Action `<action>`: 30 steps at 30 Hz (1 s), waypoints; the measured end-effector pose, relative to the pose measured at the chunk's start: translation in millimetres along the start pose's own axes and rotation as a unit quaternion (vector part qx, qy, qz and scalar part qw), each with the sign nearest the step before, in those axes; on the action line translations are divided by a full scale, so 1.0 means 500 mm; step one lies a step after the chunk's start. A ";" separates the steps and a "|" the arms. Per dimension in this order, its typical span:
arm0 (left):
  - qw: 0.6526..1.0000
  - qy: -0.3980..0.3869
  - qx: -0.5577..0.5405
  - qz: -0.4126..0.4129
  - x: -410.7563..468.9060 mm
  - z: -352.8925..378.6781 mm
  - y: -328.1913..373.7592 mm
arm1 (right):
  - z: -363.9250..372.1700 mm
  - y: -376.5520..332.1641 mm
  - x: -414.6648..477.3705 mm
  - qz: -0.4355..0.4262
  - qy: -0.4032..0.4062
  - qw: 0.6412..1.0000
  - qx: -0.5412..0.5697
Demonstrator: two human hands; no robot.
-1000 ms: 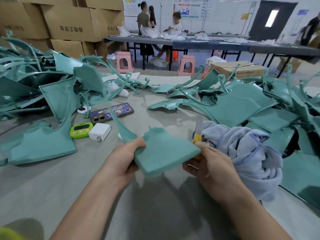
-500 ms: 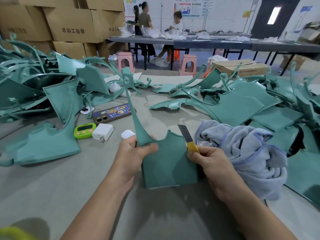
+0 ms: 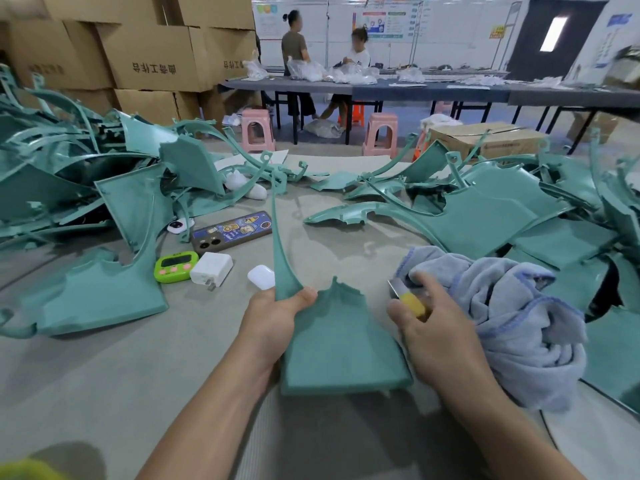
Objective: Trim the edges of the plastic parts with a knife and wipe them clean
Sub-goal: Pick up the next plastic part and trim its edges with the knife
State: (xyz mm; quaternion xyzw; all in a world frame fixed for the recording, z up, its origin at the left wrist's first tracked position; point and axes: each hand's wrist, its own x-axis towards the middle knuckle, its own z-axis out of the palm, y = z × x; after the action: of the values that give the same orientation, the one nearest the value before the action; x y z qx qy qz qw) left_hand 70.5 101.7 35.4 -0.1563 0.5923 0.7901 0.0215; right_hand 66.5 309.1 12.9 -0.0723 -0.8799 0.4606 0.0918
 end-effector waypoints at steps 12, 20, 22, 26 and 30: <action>0.998 -0.069 -0.004 -0.013 -0.013 -0.002 0.006 | -0.010 -0.024 -0.018 -0.060 -0.126 0.963 0.232; 0.996 0.026 -0.004 0.087 0.014 -0.001 -0.020 | -0.014 -0.031 -0.029 0.055 -0.286 0.910 0.294; 0.988 0.081 0.022 0.133 0.025 -0.007 -0.020 | -0.026 -0.031 -0.027 0.053 -0.328 0.905 0.267; 0.973 0.146 -0.054 0.172 0.048 -0.042 0.009 | -0.044 -0.027 -0.025 0.067 -0.416 0.885 0.200; 0.964 0.172 -0.058 0.193 0.050 -0.074 0.029 | -0.050 -0.028 -0.021 0.100 -0.435 0.865 0.229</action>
State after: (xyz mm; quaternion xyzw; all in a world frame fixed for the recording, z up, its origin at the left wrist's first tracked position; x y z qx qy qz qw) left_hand 51.7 58.6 32.8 -0.1733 0.5591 0.7735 -0.2429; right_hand 81.8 318.9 37.4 0.0711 -0.6885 0.6406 -0.3324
